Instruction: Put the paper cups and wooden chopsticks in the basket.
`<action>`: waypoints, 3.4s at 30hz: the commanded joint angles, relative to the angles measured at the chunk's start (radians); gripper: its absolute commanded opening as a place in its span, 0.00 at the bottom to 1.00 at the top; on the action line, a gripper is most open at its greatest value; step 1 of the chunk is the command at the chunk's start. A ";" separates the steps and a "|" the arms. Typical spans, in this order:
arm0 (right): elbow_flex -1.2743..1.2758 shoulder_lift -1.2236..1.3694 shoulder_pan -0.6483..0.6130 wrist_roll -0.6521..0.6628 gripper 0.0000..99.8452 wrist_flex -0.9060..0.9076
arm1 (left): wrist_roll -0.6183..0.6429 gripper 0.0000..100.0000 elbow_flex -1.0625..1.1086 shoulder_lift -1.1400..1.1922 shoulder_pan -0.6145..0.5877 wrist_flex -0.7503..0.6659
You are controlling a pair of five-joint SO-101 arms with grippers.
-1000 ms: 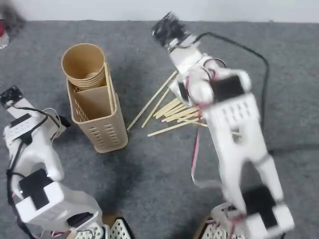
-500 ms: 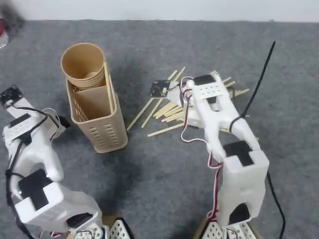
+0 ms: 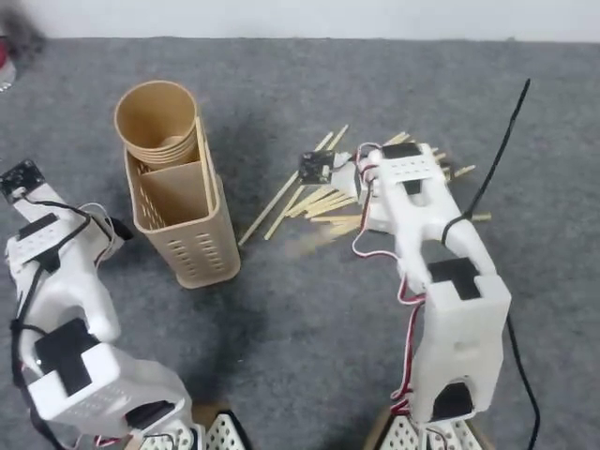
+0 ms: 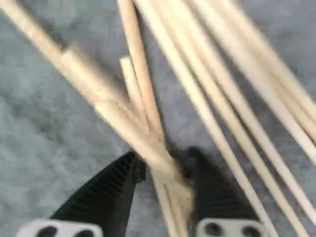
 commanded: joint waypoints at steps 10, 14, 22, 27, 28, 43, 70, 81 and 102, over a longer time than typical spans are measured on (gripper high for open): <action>-0.005 -0.084 0.018 0.009 0.14 0.031 | -0.012 0.26 -0.008 -0.032 0.017 -0.003; -0.003 -0.119 0.018 0.011 0.14 0.044 | -0.012 0.26 -0.008 -0.032 0.017 -0.003; -0.003 -0.120 0.015 0.011 0.10 0.044 | -0.012 0.26 -0.008 -0.032 0.017 -0.003; -0.003 -0.120 0.015 0.011 0.02 0.035 | -0.012 0.26 -0.008 -0.032 0.017 -0.003; -0.003 -0.120 0.016 0.011 0.02 0.035 | -0.012 0.26 -0.008 -0.032 0.017 -0.003; -0.318 -0.572 -0.088 -0.170 0.01 0.371 | -0.012 0.26 -0.008 -0.032 0.015 -0.003; -0.149 -0.842 -0.602 -1.185 0.01 -0.602 | -0.012 0.26 -0.013 -0.032 0.000 0.011; -0.198 -0.553 -0.587 -1.183 0.01 -0.659 | -0.012 0.26 -0.013 -0.032 0.000 0.011; -0.311 -0.871 -0.372 -1.140 0.20 -0.111 | -0.012 0.26 -0.013 -0.032 -0.002 0.011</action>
